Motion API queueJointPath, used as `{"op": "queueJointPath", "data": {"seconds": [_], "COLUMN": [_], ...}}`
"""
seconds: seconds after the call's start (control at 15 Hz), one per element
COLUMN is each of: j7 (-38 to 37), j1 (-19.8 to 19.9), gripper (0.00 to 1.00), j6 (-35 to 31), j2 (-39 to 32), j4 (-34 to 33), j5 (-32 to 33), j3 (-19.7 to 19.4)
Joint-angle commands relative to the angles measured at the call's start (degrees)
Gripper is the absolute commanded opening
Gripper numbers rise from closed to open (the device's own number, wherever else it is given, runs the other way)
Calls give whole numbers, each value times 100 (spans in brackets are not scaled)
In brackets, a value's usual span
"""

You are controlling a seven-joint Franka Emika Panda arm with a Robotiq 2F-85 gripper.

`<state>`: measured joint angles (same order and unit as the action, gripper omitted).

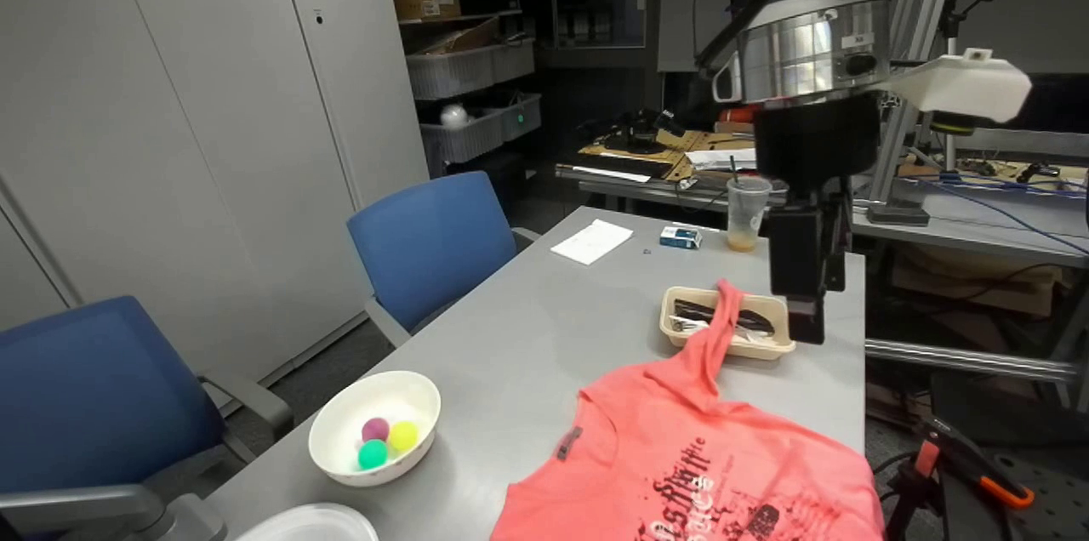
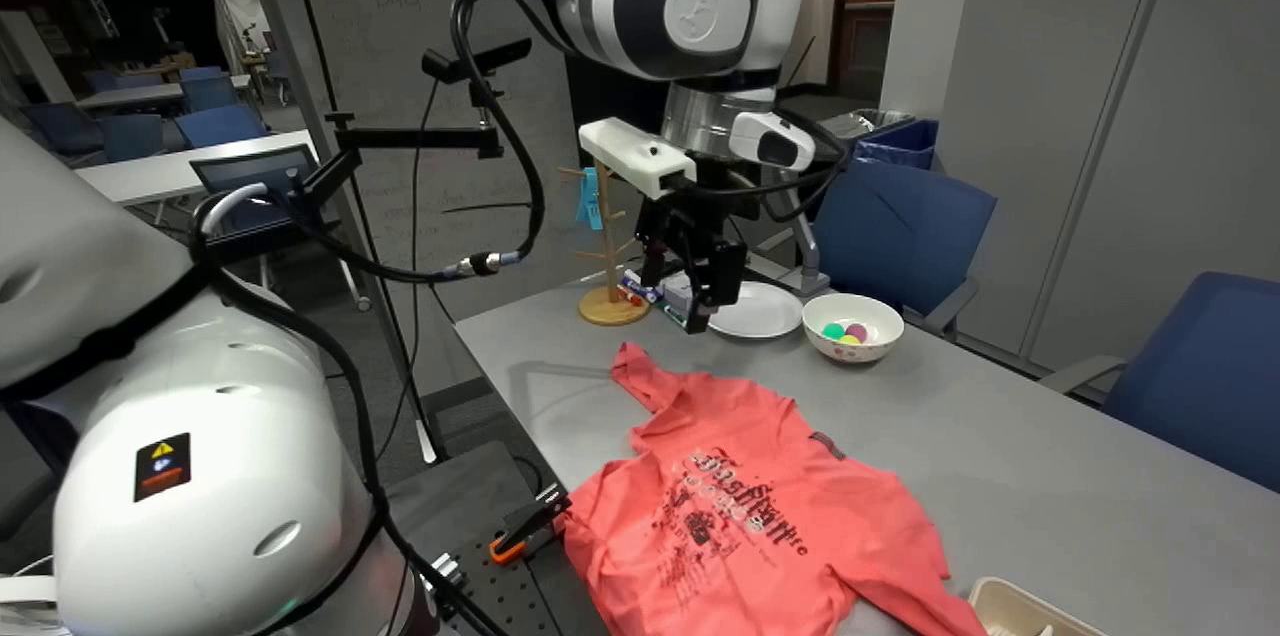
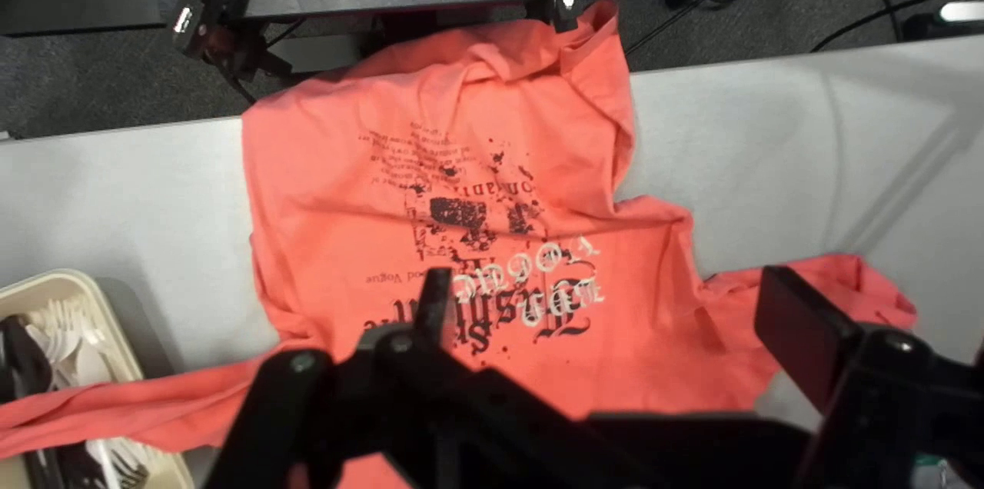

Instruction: Fold the right sleeve and then the left sleeve of the sweatshirt, fold the sweatshirt in half from bottom to top

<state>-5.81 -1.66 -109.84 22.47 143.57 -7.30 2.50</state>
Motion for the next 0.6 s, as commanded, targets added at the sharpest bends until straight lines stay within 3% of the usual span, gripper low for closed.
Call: {"op": "queueJointPath", "data": {"seconds": [0.0, 0.4, 0.53], "j7": [-304, -1062, -791], "j1": [385, 885, 813], "gripper": [100, 100, 100], "j6": [-184, -833, -700], "j2": [-54, -135, -97], "j4": [-186, -357, -268], "j5": [209, 447, 360], "j3": [-214, -375, -417]}}
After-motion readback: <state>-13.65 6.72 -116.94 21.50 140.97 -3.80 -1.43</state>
